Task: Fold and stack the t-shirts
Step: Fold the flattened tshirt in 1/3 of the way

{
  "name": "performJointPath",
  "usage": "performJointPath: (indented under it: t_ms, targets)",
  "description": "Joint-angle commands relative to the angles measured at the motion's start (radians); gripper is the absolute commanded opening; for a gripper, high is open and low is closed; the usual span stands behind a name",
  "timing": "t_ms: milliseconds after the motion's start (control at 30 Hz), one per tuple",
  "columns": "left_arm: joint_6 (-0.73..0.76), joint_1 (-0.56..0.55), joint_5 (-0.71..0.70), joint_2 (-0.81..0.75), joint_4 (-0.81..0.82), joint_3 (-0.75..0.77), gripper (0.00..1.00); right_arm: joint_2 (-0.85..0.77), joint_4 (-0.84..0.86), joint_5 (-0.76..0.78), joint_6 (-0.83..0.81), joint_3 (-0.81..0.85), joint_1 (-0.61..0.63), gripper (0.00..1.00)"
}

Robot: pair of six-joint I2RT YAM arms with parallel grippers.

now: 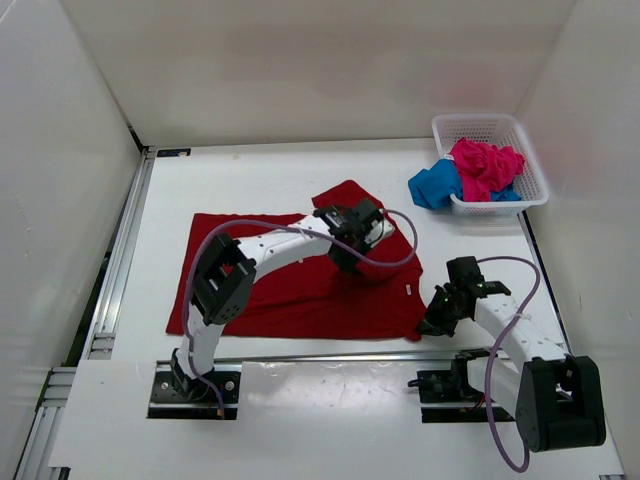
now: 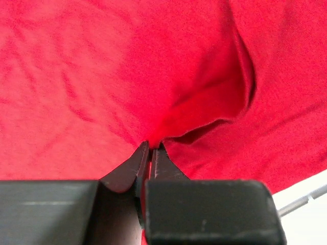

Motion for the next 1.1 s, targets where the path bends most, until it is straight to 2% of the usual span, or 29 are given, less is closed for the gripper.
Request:
performJointPath:
  t_ms: [0, 167, 300, 367, 433, 533, 733, 767, 833, 933, 1067]
  targets:
    - [-0.001, 0.038, 0.06, 0.027, -0.038, 0.065, 0.12, 0.017, -0.025, 0.069, -0.014, 0.01, 0.0, 0.09]
    - [-0.001, 0.049, 0.073, 0.069, -0.065, 0.062, 0.18, 0.035, -0.025, 0.069, -0.023, 0.01, 0.0, 0.12]
    - [-0.001, 0.067, 0.05, 0.115, -0.065, 0.051, 0.18, 0.044, -0.045, 0.069, -0.023, 0.03, 0.0, 0.13]
    - [-0.001, 0.078, 0.03, 0.135, -0.076, 0.061, 0.18, 0.044, -0.054, 0.069, -0.023, 0.039, 0.0, 0.2]
    - [-0.001, 0.078, 0.03, 0.135, -0.076, 0.061, 0.18, 0.044, -0.077, 0.069, -0.023, 0.064, 0.0, 0.35]
    - [-0.001, 0.087, 0.019, 0.144, -0.076, 0.071, 0.18, 0.012, -0.112, 0.069, -0.033, 0.131, 0.0, 0.46]
    - [-0.001, 0.107, 0.031, 0.08, -0.076, 0.062, 0.21, -0.029, -0.139, 0.123, -0.077, 0.342, 0.0, 0.49]
    - [-0.001, 0.118, 0.053, 0.07, -0.076, 0.062, 0.21, -0.004, -0.093, 0.123, -0.109, 0.362, 0.0, 0.52]
    - [-0.001, 0.118, 0.077, 0.061, -0.076, 0.062, 0.22, 0.047, -0.044, 0.075, -0.14, 0.414, 0.0, 0.52]
    - [-0.001, 0.127, 0.114, 0.072, -0.076, 0.062, 0.25, 0.26, 0.015, 0.005, -0.184, 0.505, 0.0, 0.5]
    - [-0.001, 0.127, 0.135, 0.083, -0.085, 0.062, 0.28, 0.447, 0.094, -0.097, -0.194, 0.593, 0.0, 0.5]
